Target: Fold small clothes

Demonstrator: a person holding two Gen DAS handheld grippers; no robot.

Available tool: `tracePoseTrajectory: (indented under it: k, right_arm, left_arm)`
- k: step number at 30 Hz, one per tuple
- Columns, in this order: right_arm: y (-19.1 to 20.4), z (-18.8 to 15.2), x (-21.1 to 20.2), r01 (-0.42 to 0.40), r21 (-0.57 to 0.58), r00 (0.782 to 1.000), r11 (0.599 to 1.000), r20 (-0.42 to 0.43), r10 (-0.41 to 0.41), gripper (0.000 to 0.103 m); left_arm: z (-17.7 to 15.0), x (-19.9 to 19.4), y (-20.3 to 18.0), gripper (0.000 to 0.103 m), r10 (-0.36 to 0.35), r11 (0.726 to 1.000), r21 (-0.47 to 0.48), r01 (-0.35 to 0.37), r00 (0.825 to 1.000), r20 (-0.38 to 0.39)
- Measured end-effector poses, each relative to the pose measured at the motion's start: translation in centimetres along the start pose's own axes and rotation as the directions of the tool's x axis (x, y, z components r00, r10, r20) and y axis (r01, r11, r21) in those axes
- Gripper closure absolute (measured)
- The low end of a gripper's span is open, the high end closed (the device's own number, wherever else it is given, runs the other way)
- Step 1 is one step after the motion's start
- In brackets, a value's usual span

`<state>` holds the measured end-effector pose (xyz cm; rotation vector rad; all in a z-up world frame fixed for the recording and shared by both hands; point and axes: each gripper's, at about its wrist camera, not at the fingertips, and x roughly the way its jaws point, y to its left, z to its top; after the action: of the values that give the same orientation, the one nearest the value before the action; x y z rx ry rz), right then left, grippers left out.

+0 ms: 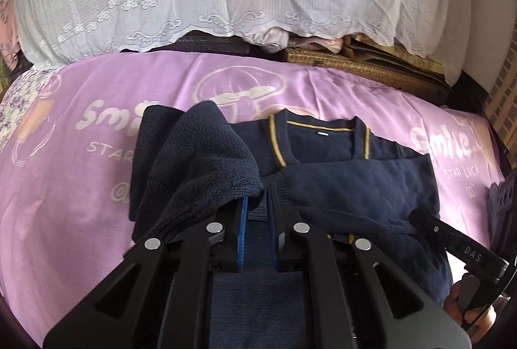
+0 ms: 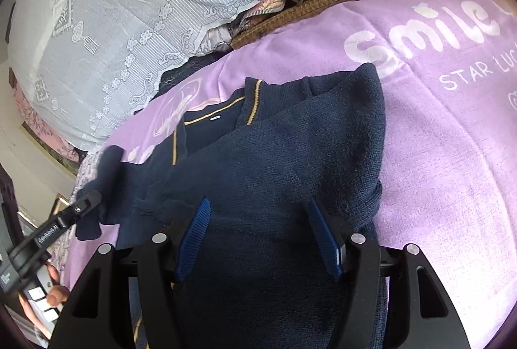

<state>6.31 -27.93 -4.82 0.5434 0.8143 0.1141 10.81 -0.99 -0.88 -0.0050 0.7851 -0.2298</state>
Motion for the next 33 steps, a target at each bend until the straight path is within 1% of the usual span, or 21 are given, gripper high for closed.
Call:
tracePoseTrajectory:
  k: [3,7,11,14,16,19,24,27,29,30,31,32,33]
  right_arm:
    - [0.1,0.2,-0.3,-0.031,0.007,1.0,1.0,0.005,0.031,0.04]
    - [-0.3,0.2,-0.2,-0.026,0.015,1.0,1.0,0.004,0.026,0.04]
    - [-1.2,0.3,0.2,-0.04,0.053,0.999,0.998,-0.012,0.041,0.04]
    - [-1.6,0.6,0.1,-0.059,0.079,0.998,0.995,-0.009,0.06,0.04]
    - [-1.8,0.7,-0.1,-0.062,0.087,0.998,0.994,0.0,0.062,0.04]
    - [-2.1,0.9,-0.3,-0.066,0.099,0.998,0.993,0.01,0.066,0.04]
    - [-2.6,1.1,-0.4,-0.068,0.118,0.998,0.991,0.022,0.066,0.04]
    - [-2.7,1.1,-0.4,-0.066,0.12,0.998,0.991,0.023,0.064,0.04]
    - [-2.6,1.1,-0.4,-0.059,0.112,0.998,0.992,0.022,0.057,0.04]
    - [-2.5,1.1,-0.4,-0.056,0.108,0.998,0.993,0.022,0.054,0.04]
    - [-2.5,1.1,-0.4,-0.052,0.104,0.999,0.993,0.021,0.05,0.04]
    - [-2.5,1.1,-0.4,-0.05,0.101,0.999,0.994,0.021,0.048,0.04]
    - [-2.4,1.1,-0.4,-0.048,0.098,0.999,0.994,0.021,0.046,0.04]
  left_arm:
    - [-0.3,0.4,-1.2,0.093,-0.031,0.999,0.027,0.031,0.999,-0.008]
    - [-0.4,1.2,-3.1,0.093,-0.016,0.997,0.081,0.017,1.0,-0.016]
    - [-0.5,2.1,-4.1,0.093,-0.023,0.996,0.087,0.027,0.999,-0.047]
    - [-0.5,2.8,-5.2,0.093,-0.029,0.993,0.109,0.036,0.998,-0.064]
    - [-0.5,3.2,-6.6,0.093,-0.036,0.99,0.137,0.044,0.997,-0.066]
    - [-0.3,4.1,-8.5,0.093,-0.028,0.984,0.174,0.038,0.998,-0.063]
    - [-0.8,5.6,-10.3,0.093,-0.022,0.978,0.206,0.036,0.997,-0.071]
    - [-1.3,6.0,-11.3,0.093,-0.032,0.967,0.248,0.052,0.996,-0.084]
    - [-1.7,6.7,-11.6,0.084,-0.03,0.962,0.265,0.06,0.993,-0.118]
    - [-1.9,7.0,-11.6,0.068,-0.026,0.963,0.263,0.062,0.99,-0.138]
    - [-1.9,7.0,-11.5,0.052,-0.028,0.964,0.26,0.064,0.99,-0.141]
    - [-2.0,6.7,-11.3,0.044,-0.026,0.964,0.259,0.061,0.99,-0.135]
    - [-2.0,5.9,-11.2,0.03,-0.029,0.963,0.264,0.059,0.993,-0.116]
